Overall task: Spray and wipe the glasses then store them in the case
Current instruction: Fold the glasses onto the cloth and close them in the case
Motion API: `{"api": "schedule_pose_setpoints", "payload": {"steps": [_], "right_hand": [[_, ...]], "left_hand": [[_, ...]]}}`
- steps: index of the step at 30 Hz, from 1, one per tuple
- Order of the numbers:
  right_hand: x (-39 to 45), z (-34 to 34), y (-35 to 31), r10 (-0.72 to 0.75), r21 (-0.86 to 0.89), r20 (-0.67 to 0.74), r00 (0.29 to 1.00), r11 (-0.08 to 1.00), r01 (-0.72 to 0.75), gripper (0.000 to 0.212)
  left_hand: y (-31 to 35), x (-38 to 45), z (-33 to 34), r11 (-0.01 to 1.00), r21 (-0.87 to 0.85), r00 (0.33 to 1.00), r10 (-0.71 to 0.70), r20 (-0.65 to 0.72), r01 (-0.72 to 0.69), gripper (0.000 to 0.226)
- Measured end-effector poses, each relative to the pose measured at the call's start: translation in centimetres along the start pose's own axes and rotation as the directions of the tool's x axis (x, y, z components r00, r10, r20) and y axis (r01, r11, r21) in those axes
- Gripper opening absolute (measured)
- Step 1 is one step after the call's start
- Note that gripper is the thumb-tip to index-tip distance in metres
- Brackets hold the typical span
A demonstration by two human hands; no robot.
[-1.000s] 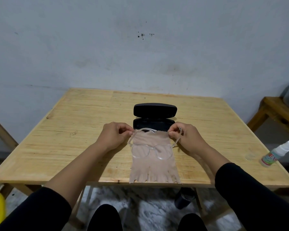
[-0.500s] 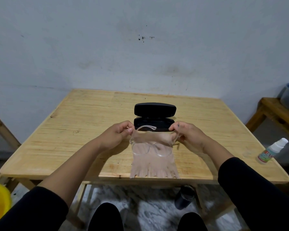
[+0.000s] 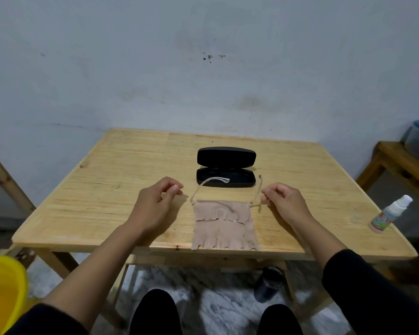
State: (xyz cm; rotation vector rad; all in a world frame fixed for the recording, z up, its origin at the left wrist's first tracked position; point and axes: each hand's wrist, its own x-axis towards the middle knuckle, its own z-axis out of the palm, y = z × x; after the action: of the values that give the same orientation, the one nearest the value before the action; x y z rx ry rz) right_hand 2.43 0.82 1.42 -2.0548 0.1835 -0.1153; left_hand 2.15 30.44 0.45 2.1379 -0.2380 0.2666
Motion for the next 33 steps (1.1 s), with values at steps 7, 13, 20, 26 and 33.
{"api": "schedule_pose_setpoints", "payload": {"steps": [7, 13, 20, 26, 33], "right_hand": [[-4.0, -2.0, 0.5, -0.140, -0.149, 0.374, 0.917, 0.967, 0.209, 0.013], [-5.3, -1.0, 0.7, -0.242, -0.217, 0.429, 0.870, 0.908, 0.359, 0.015], [-5.7, -0.6, -0.1, -0.225, -0.299, 0.361, 0.905, 0.891, 0.342, 0.015], [-5.3, 0.3, -1.0, -0.045, 0.058, 0.175, 0.983, 0.998, 0.035, 0.007], [-4.9, 2.6, -1.9, 0.239, 0.538, 0.097, 0.966, 0.804, -0.253, 0.011]], "left_hand": [[-0.2, -4.0, -0.6, 0.967, -0.034, 0.907, 0.247, 0.340, -0.251, 0.036], [0.3, -4.5, 0.2, 0.947, 0.102, 0.902, 0.253, 0.349, -0.305, 0.020], [1.4, -4.9, 0.9, 0.974, 0.154, 0.961, 0.128, 0.244, -0.168, 0.003], [3.4, -4.2, 2.1, 0.993, -0.078, 0.997, -0.083, 0.005, 0.083, 0.008], [4.9, -2.2, 4.3, 0.825, -0.417, 0.904, -0.426, -0.013, 0.383, 0.015]]}}
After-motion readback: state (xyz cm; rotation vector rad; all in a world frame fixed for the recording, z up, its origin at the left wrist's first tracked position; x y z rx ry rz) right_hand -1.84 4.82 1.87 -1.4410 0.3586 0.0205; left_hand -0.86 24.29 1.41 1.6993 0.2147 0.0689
